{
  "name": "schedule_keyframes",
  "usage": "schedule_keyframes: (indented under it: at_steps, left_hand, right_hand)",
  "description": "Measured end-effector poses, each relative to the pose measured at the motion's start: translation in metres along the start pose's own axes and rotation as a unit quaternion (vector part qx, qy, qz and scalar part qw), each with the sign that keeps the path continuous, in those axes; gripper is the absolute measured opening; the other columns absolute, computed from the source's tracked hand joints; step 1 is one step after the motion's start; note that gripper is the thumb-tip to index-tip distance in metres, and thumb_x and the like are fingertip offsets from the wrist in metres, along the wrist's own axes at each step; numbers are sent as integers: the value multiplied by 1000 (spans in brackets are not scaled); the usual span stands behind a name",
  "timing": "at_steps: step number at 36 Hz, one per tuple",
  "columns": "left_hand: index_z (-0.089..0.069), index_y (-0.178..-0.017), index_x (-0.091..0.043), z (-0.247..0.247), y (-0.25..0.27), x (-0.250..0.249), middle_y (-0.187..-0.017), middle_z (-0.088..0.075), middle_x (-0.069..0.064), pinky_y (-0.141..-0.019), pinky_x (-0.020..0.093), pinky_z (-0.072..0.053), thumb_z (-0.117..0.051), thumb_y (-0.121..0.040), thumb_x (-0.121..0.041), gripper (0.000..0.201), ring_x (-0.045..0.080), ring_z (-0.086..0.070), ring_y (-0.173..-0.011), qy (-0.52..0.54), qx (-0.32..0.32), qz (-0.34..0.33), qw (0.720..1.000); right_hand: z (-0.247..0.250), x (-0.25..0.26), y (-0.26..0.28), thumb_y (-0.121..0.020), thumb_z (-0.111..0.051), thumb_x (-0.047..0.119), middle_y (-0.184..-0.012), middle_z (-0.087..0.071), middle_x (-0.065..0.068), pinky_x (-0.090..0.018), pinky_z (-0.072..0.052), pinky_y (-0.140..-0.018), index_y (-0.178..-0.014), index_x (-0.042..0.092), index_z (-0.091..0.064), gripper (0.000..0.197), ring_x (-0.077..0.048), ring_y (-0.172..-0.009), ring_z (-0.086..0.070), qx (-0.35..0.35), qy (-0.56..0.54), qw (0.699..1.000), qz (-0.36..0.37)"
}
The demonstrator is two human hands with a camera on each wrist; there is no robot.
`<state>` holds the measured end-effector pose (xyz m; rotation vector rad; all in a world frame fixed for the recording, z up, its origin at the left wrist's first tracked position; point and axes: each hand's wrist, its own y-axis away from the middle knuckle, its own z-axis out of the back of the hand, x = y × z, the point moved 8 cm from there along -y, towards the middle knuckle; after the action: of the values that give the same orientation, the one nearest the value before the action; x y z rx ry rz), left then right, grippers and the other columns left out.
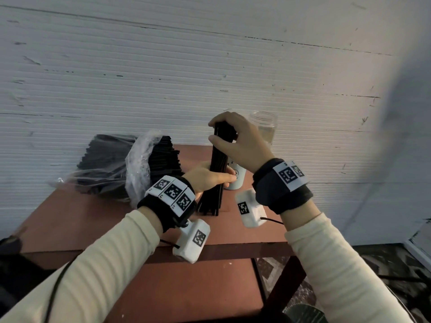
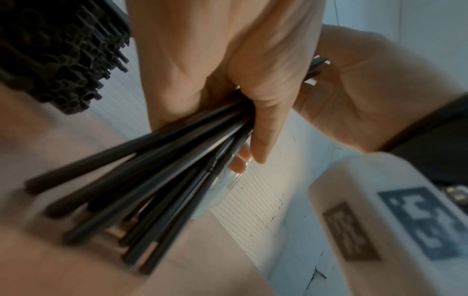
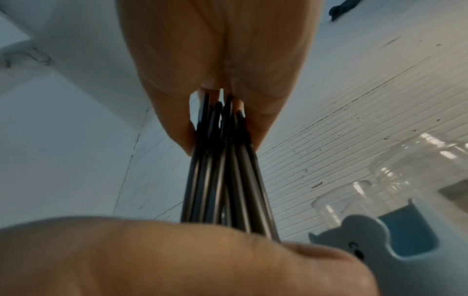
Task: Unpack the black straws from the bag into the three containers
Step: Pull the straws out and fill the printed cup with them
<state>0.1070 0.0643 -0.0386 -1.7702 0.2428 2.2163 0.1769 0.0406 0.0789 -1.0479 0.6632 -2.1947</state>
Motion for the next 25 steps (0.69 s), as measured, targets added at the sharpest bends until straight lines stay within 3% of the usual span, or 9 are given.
schedule_keyframes:
  at_steps: [4,6,8,10,13,16,19,23,25]
  left_hand:
    - [-68,-97,-6,-3,0,3,-86,-65,7,-77,16,-52,-69,-88,-13,12,14,-63,-82,24,13,11,1000]
    - [-69,-100,-5,-4,1,4,-91,-68,8,-84,21,-52,-69,-88,-15,16,15,-65,-87,29,27,24,999]
    - [-71,-96,-5,-7,1,7,-90,-70,5,-91,29,-52,-70,-88,-21,18,15,-66,-89,23,49,33,998]
    - [-69,-86,-7,-10,3,8,-81,-68,3,-86,29,-52,-68,-90,-26,18,15,-65,-81,15,53,34,998]
    - [-60,-69,-13,-5,4,1,-67,-60,0,-87,30,-49,-64,-93,-30,28,15,-60,-74,-5,7,1,1000]
    - [-55,-68,-15,3,6,-9,-65,-57,-1,-86,31,-48,-62,-93,-29,30,13,-60,-72,22,-31,-28,999]
    - [-56,-70,-16,0,10,-18,-65,-57,-2,-89,34,-49,-62,-93,-28,27,14,-61,-74,3,12,-45,999]
    - [-58,-71,-14,-16,17,-26,-64,-59,-1,-80,34,-54,-64,-92,-26,26,16,-63,-72,-72,115,-50,989]
    - [-61,-73,-7,-19,19,-31,-66,-61,4,-83,43,-53,-67,-87,-29,27,20,-62,-71,-73,129,-66,987]
  right_hand:
    - [1,3,1,-81,-66,6,-98,-56,3,-6,-38,-78,-102,12,-65,22,3,-85,-50,-18,2,1000,9]
    - [1,3,2,-82,-65,6,-99,-59,1,-7,-40,-79,-102,13,-65,21,-1,-88,-52,-14,-1,1000,8]
    - [1,2,3,-82,-65,7,-100,-60,-1,-8,-41,-81,-102,13,-64,21,-7,-92,-55,-13,-11,1000,4]
    - [2,3,5,-82,-66,7,-103,-60,-1,-9,-42,-83,-105,12,-64,23,-8,-95,-55,-17,-17,1000,6]
    - [4,3,7,-83,-71,14,-120,-55,3,-17,-43,-95,-124,16,-54,45,-6,-110,-53,-17,-39,999,-3]
    - [11,-5,11,-78,-79,28,-135,-47,3,-18,-42,-102,-136,17,-44,68,-7,-120,-51,-26,-104,992,-69]
    - [15,-5,16,-75,-80,36,-122,-57,8,-18,-47,-94,-128,18,-50,64,-2,-109,-55,8,-91,990,-106]
    - [0,-11,26,-74,-79,40,-95,-65,0,-15,-48,-78,-112,10,-63,51,-3,-87,-62,130,-68,980,-136]
    - [-9,-18,31,-73,-80,44,-90,-71,-6,-34,-55,-84,-101,9,-70,46,-13,-88,-68,176,-69,971,-144]
